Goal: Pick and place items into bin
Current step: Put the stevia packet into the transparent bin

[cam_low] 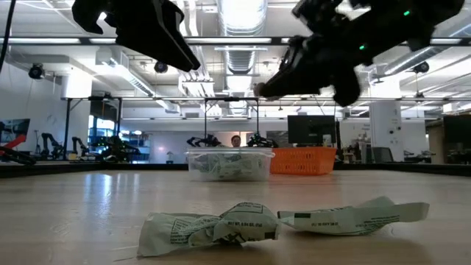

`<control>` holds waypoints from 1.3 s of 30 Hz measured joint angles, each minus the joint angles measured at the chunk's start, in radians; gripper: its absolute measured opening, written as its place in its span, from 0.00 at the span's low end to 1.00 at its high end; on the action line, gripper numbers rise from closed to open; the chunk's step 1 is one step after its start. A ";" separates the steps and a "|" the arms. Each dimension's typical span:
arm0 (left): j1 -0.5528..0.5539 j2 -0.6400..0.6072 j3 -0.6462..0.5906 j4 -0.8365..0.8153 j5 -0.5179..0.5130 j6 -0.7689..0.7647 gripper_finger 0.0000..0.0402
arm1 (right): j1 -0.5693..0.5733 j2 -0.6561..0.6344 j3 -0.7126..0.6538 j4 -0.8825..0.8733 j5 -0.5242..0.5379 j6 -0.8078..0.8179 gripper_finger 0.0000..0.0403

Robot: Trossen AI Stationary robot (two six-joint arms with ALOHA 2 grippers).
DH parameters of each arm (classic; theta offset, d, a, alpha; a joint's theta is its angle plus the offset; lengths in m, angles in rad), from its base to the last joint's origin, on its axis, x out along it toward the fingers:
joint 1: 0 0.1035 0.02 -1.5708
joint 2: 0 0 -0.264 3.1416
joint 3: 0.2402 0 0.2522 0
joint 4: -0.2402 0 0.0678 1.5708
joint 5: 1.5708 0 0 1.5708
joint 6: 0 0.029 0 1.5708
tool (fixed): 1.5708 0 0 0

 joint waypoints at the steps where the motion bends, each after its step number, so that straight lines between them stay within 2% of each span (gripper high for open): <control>1: 0.000 0.000 0.000 -0.004 0.000 0.000 0.41 | -0.025 0.000 0.000 0.001 -0.006 0.001 0.03; 3: 0.000 0.000 0.000 -0.008 0.000 -0.010 0.41 | -0.073 -0.001 0.000 0.008 -0.040 0.005 0.03; 9: 0.000 0.000 0.000 -0.023 0.000 -0.025 0.41 | -0.214 0.004 0.000 0.049 -0.232 0.066 0.03; 17: 0.001 0.000 0.000 -0.023 0.000 -0.023 0.41 | -0.301 0.022 0.000 0.063 -0.376 0.155 0.03; 23: 0.001 0.000 0.000 -0.022 0.000 -0.023 0.41 | -0.304 0.089 0.001 0.155 -0.384 0.140 0.03; 39: 0.001 0.000 -0.001 -0.024 0.000 -0.023 0.41 | -0.311 0.138 0.019 0.154 -0.381 0.183 0.03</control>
